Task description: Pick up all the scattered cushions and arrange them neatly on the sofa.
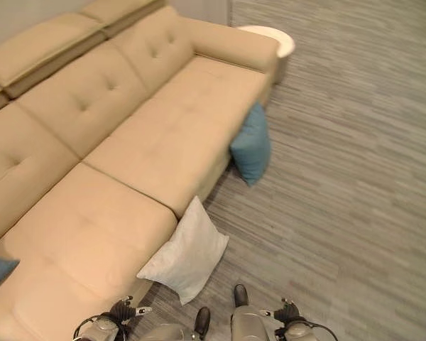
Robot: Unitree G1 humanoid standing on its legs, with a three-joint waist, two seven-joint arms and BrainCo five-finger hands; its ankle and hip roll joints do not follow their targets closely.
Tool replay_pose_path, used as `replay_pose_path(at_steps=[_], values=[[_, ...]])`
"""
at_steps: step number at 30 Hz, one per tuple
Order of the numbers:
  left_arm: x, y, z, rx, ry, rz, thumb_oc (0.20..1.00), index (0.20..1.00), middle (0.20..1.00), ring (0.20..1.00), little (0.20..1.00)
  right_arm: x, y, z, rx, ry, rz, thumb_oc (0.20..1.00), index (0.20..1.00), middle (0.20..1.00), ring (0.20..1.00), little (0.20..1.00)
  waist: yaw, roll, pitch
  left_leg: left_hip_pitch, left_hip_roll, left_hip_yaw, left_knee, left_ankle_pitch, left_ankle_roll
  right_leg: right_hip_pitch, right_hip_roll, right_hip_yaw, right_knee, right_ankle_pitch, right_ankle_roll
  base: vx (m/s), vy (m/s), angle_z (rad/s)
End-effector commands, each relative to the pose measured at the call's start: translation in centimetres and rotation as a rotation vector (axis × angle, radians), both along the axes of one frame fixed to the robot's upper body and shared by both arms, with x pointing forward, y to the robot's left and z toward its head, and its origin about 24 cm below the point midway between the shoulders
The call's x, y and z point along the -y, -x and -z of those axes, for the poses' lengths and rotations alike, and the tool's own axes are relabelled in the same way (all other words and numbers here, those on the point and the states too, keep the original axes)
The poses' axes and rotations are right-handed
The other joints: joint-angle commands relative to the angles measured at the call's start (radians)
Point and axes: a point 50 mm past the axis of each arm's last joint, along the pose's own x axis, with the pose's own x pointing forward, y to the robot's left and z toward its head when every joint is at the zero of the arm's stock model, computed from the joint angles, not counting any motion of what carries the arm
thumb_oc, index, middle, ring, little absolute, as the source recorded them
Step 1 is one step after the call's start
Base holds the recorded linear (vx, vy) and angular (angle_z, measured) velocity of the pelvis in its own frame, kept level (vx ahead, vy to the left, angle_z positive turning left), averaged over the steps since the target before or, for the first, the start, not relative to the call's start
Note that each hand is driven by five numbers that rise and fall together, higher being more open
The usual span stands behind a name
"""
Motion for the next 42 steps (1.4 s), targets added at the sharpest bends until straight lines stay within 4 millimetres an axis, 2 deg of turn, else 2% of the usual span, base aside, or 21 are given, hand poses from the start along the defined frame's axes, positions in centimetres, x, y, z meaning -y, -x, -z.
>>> replay_pose_path(at_steps=[1, 4, 5, 6, 7, 8, 9, 11, 13, 16, 18, 19, 20, 23, 24, 29, 33, 35, 37, 39, 42], values=[[1.6, -1.1, -0.1, 0.051, 0.046, 0.004, 1.000, 1.000, 1.000, 1.000, 1.000, 0.1, -1.1, -0.4, 0.051, 0.009, -0.012, 1.000, 1.000, 1.000, 1.000, 1.000, 0.011, 0.000, 0.016, -0.094, 0.102, 0.035, 0.123, -0.056, -0.070, 0.097, -0.034, -0.055, -0.069, -0.005, 0.059, 0.02, -0.233, 0.72], [2.0, -1.1, 0.0, 0.051, 0.060, 0.001, 1.000, 1.000, 1.000, 1.000, 1.000, -0.1, -1.5, -0.5, 0.072, 0.009, -0.017, 1.000, 1.000, 1.000, 1.000, 1.000, 0.014, 0.002, 0.016, -0.116, 0.139, 0.034, 0.109, -0.025, -0.090, 0.123, -0.025, -0.097, -0.094, -0.021, 0.048, -0.01, -0.259, 0.72], [1.8, -1.1, 0.0, 0.048, 0.068, -0.016, 1.000, 1.000, 1.000, 1.000, 1.000, 0.1, -0.8, -0.3, 0.038, -0.002, -0.010, 1.000, 1.000, 1.000, 1.000, 1.000, 0.008, -0.001, 0.020, -0.131, 0.156, 0.053, 0.111, -0.011, -0.095, 0.130, -0.018, -0.108, -0.100, -0.029, 0.041, -0.07, -0.306, 0.75], [2.2, -2.2, -0.3, 0.075, 0.084, -0.006, 1.000, 1.000, 1.000, 1.000, 1.000, 0.5, -0.2, -0.2, 0.028, -0.044, 0.078, 1.000, 1.000, 1.000, 1.000, 1.000, 0.003, 0.003, 0.035, -0.163, 0.177, 0.117, 0.128, 0.002, -0.099, 0.154, -0.016, -0.158, -0.117, -0.040, 0.029, -0.10, -0.272, 1.01], [2.4, -2.3, -0.4, 0.086, 0.084, 0.004, 1.000, 1.000, 1.000, 1.000, 1.000, -0.4, -1.1, -0.3, 0.107, -0.050, 0.076, 1.000, 1.000, 1.000, 1.000, 1.000, -0.004, 0.006, 0.031, -0.186, 0.193, 0.185, 0.143, 0.006, -0.101, 0.166, -0.021, -0.196, -0.124, -0.050, 0.023, -0.16, -0.246, 1.88], [2.5, -2.3, -0.4, 0.097, 0.076, 0.017, 1.000, 1.000, 1.000, 1.000, 1.000, -1.3, -1.3, -0.2, 0.136, -0.093, 0.084, 1.000, 1.000, 1.000, 1.000, 1.000, -0.028, 0.007, 0.040, -0.199, 0.247, 0.356, 0.174, 0.002, -0.094, 0.186, -0.022, -0.238, -0.128, -0.065, 0.017, -0.17, -0.242, 2.63], [2.6, -2.5, -0.5, 0.090, 0.081, 0.032, 1.000, 1.000, 1.000, 1.000, 1.000, -0.9, -1.0, -0.2, 0.104, -0.067, 0.072, 1.000, 1.000, 1.000, 1.000, 1.000, -0.041, 0.000, 0.036, -0.196, 0.250, 0.437, 0.199, -0.018, -0.084, 0.195, -0.021, -0.288, -0.137, -0.069, 0.005, -0.15, -0.263, 2.72], [1.6, -1.6, -0.2, 0.048, 0.041, 0.042, 1.000, 1.000, 1.000, 1.000, 1.000, -0.3, -0.2, 0.0, 0.056, -0.033, 0.071, 1.000, 1.000, 1.000, 1.000, 1.000, -0.048, -0.001, 0.017, -0.151, 0.205, 0.497, 0.153, -0.045, -0.066, 0.207, -0.017, -0.353, -0.135, -0.074, 0.001, -0.02, -0.128, 1.79], [1.3, -0.8, 0.0, 0.026, 0.043, 0.015, 1.000, 1.000, 1.000, 1.000, 1.000, -0.5, -0.5, 0.0, 0.051, -0.031, 0.044, 1.000, 1.000, 1.000, 1.000, 1.000, -0.018, -0.010, 0.014, -0.143, 0.145, 0.406, 0.124, -0.042, -0.068, 0.225, -0.019, -0.376, -0.134, -0.064, 0.007, 0.09, 0.066, 0.99], [1.0, 0.0, 0.2, 0.001, 0.045, -0.001, 1.000, 1.000, 1.000, 1.000, 1.000, -0.7, -0.3, 0.1, 0.037, -0.034, 0.028, 1.000, 1.000, 1.000, 1.000, 1.000, -0.003, -0.013, 0.000, -0.112, 0.127, 0.378, 0.072, -0.038, -0.051, 0.228, -0.023, -0.379, -0.108, -0.069, 0.015, 0.08, 0.109, 0.36], [0.3, 0.1, 0.1, -0.003, 0.033, -0.023, 1.000, 1.000, 1.000, 1.000, 1.000, -0.9, -1.1, -0.1, 0.048, -0.037, 0.003, 1.000, 1.000, 1.000, 1.000, 1.000, -0.002, 0.003, 0.019, -0.090, 0.123, 0.348, 0.049, -0.032, -0.022, 0.139, -0.070, -0.353, 0.095, -0.061, 0.049, 0.03, 0.161, -0.42], [0.1, 0.0, 0.0, -0.003, 0.025, -0.017, 1.000, 1.000, 1.000, 1.000, 1.000, -1.0, -1.2, -0.1, 0.052, -0.044, 0.004, 1.000, 1.000, 1.000, 1.000, 1.000, -0.010, 0.007, 0.021, -0.088, 0.122, 0.333, 0.043, -0.028, -0.019, 0.118, -0.064, -0.315, 0.116, -0.061, 0.056, 0.07, 0.050, -0.04], [-0.1, 0.0, 0.0, -0.001, 0.018, -0.016, 1.000, 1.000, 1.000, 1.000, 1.000, -1.0, -1.1, 0.0, 0.049, -0.050, 0.015, 1.000, 1.000, 1.000, 1.000, 1.000, -0.021, 0.007, 0.027, -0.072, 0.115, 0.310, 0.039, -0.033, -0.018, 0.105, -0.043, -0.222, 0.087, -0.062, 0.049, 0.10, -0.045, 0.32], [-0.1, -0.1, -0.1, 0.006, 0.015, -0.016, 1.000, 1.000, 1.000, 1.000, 1.000, -1.0, -0.9, 0.0, 0.040, -0.047, 0.020, 1.000, 1.000, 1.000, 1.000, 1.000, -0.027, 0.008, 0.025, -0.072, 0.115, 0.290, 0.037, -0.034, -0.023, 0.085, -0.050, -0.170, 0.013, -0.026, 0.054, 0.12, -0.100, 0.38], [-0.2, -0.2, -0.1, 0.012, 0.006, -0.016, 1.000, 1.000, 1.000, 1.000, 1.000, -1.0, -0.9, 0.1, 0.034, -0.047, 0.015, 1.000, 1.000, 1.000, 1.000, 1.000, -0.045, 0.002, 0.027, -0.052, 0.106, 0.255, 0.033, -0.043, -0.033, 0.044, -0.058, -0.116, -0.075, 0.030, 0.070, 0.27, -0.254, 0.01], [-0.2, -0.3, -0.1, 0.016, 0.009, -0.011, 1.000, 1.000, 1.000, 1.000, 1.000, -1.0, -1.0, 0.0, 0.036, -0.045, -0.004, 1.000, 1.000, 1.000, 1.000, 1.000, -0.053, -0.020, 0.020, -0.011, 0.143, 0.191, 0.047, -0.071, -0.083, 0.072, -0.053, -0.120, -0.098, 0.044, 0.066, 0.23, -0.326, 0.82], [0.4, -1.0, -0.2, 0.035, 0.024, 0.008, 1.000, 1.000, 1.000, 1.000, 1.000, -0.7, -1.3, -0.2, 0.063, -0.043, 0.011, 1.000, 1.000, 1.000, 1.000, 1.000, -0.062, -0.025, 0.024, -0.054, 0.180, 0.208, 0.116, -0.073, -0.109, 0.114, -0.037, -0.148, -0.111, 0.017, 0.046, 0.05, -0.238, 0.63], [0.9, -2.0, -0.5, 0.071, 0.038, 0.018, 1.000, 1.000, 1.000, 1.000, 1.000, -0.2, -1.3, -0.4, 0.072, -0.037, 0.033, 1.000, 1.000, 1.000, 1.000, 1.000, -0.072, -0.036, 0.038, -0.127, 0.227, 0.320, 0.227, -0.055, -0.111, 0.158, -0.031, -0.190, -0.126, -0.015, 0.015, 0.02, -0.174, 0.56], [0.9, -2.1, -0.6, 0.075, 0.041, 0.019, 1.000, 1.000, 1.000, 1.000, 1.000, -0.2, -1.2, -0.4, 0.070, -0.037, 0.039, 1.000, 1.000, 1.000, 1.000, 1.000, -0.072, -0.036, 0.036, -0.131, 0.233, 0.342, 0.211, -0.050, -0.109, 0.166, -0.028, -0.199, -0.131, -0.019, 0.014, 0.04, -0.032, 0.39], [1.2, -2.1, -0.5, 0.067, 0.043, 0.045, 1.000, 1.000, 1.000, 1.000, 1.000, 0.0, -1.0, -0.3, 0.061, -0.039, 0.042, 1.000, 1.000, 1.000, 1.000, 1.000, -0.076, -0.018, 0.017, -0.123, 0.248, 0.400, 0.087, -0.014, -0.105, 0.179, -0.017, -0.220, -0.136, -0.032, 0.021, 0.08, 0.057, 0.30], [0.9, -1.8, -0.4, 0.053, 0.031, 0.046, 1.000, 1.000, 1.000, 1.000, 1.000, -0.4, -1.1, -0.2, 0.057, -0.037, 0.022, 1.000, 1.000, 1.000, 1.000, 1.000, -0.077, -0.019, 0.017, -0.125, 0.215, 0.363, 0.073, -0.004, -0.097, 0.163, -0.021, -0.209, -0.113, -0.030, 0.027, 0.07, 0.105, -0.12]])
